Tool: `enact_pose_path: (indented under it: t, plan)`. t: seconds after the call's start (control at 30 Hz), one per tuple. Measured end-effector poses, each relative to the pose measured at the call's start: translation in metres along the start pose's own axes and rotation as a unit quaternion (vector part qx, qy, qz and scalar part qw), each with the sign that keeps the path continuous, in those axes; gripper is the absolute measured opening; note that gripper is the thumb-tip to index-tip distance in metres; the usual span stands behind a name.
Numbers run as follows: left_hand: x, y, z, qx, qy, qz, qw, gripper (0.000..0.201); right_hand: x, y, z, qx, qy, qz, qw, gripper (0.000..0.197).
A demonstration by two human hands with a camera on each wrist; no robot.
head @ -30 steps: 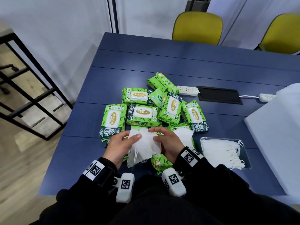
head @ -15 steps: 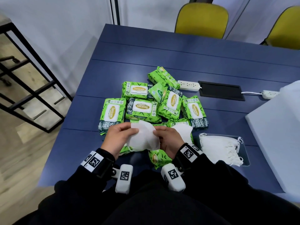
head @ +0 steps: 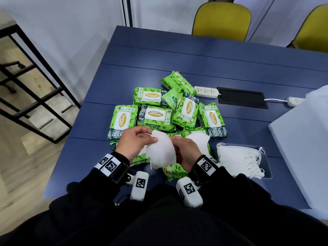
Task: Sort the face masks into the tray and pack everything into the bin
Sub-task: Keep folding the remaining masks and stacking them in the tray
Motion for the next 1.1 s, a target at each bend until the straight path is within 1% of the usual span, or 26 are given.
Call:
enact_pose_path:
  t: [0.13,0.2,0.37,0.47,0.53,0.57,0.67,0.9,1.1]
  plan:
    - [-0.001,0.001,-0.001,-0.008,-0.005,0.001,1.0,0.042,0.0,0.004,-0.001,0.006,-0.003,0.0,1.0,0.013]
    - [-0.001,0.002,-0.002,-0.007,-0.01,0.009,1.0,0.044,0.0,0.007,0.0,0.008,-0.009,0.0,1.0,0.013]
    - [0.001,0.005,-0.002,-0.017,-0.015,0.017,1.0,0.029,-0.001,0.008,-0.001,0.004,-0.018,0.001,1.0,0.011]
    - [0.002,0.007,0.0,-0.021,-0.004,0.017,1.0,0.024,-0.001,0.007,-0.004,0.002,-0.018,0.0,1.0,0.009]
    - [0.0,0.006,0.002,-0.023,0.001,0.008,1.0,0.022,-0.002,0.006,-0.005,-0.002,-0.015,-0.001,1.0,0.022]
    - [-0.001,0.005,0.004,-0.025,0.001,0.003,1.0,0.021,-0.002,0.006,-0.006,-0.006,-0.015,0.003,1.0,0.025]
    - [-0.002,0.003,0.009,-0.031,-0.001,0.0,1.0,0.024,0.001,0.004,-0.008,-0.023,-0.002,0.022,0.999,0.012]
    - [-0.004,0.004,0.009,-0.011,0.01,0.004,1.0,0.021,0.0,0.002,-0.014,-0.025,-0.005,0.018,1.0,0.017]
    - [-0.005,0.003,0.017,-0.041,0.035,0.014,0.998,0.021,0.0,-0.001,-0.016,-0.016,-0.016,0.011,1.0,0.017]
Point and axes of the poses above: each hand's wrist, its own y-axis away from the middle knuckle, its own x-axis out of the palm, z = x × y, the point moved 9 cm from there along -y, towards the middle knuckle, and after that the axes turned 6 degrees about -z, right-handed, at the moved point
